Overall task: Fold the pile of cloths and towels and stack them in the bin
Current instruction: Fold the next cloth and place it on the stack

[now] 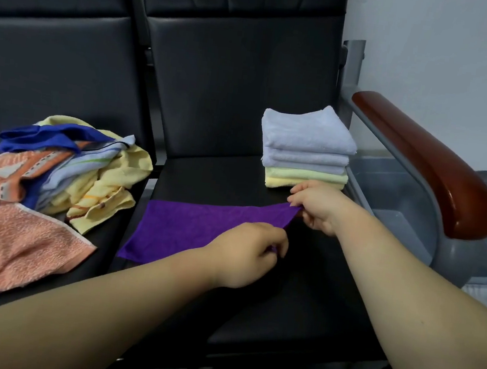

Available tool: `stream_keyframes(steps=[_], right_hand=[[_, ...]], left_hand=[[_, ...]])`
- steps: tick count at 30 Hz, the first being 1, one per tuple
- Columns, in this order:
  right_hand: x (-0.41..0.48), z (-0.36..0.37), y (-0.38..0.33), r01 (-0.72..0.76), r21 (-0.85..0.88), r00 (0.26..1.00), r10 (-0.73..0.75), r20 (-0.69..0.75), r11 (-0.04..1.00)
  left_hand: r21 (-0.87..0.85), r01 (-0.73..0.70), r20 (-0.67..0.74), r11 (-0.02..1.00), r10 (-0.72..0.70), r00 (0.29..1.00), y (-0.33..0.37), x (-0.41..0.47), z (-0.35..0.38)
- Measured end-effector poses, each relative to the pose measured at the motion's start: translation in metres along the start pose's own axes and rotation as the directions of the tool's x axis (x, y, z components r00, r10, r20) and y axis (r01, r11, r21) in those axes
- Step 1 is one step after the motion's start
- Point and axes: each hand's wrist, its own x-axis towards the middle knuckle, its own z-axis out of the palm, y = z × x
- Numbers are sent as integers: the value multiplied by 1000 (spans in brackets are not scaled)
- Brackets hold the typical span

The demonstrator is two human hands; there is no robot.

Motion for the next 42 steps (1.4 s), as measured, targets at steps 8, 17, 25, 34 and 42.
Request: stream_keyframes(steps=[8,17,25,34,42], right_hand=[[-21,36,-16,71,283,961,-142,238,956],[-5,149,-37,347,-140,908,-295,296,927],[19,215,-48,503,-443,861,-385,332,742],[44,249,-43,466,-570,885,-362,293,677],[36,229,-44,408,-701,912,-220,347,585]], left_hand=[[-410,169,-107,896,-231,967,-29,-58,-33],[-607,312,-173,731,-504,846,-95,-124,-62],[-484,578,-274,657,-741,613,-145,-130,-65],[-308,718,-311,624,-779,544,-156,-124,-61],[-128,819,-86,559,-829,552,-159,-119,-63]])
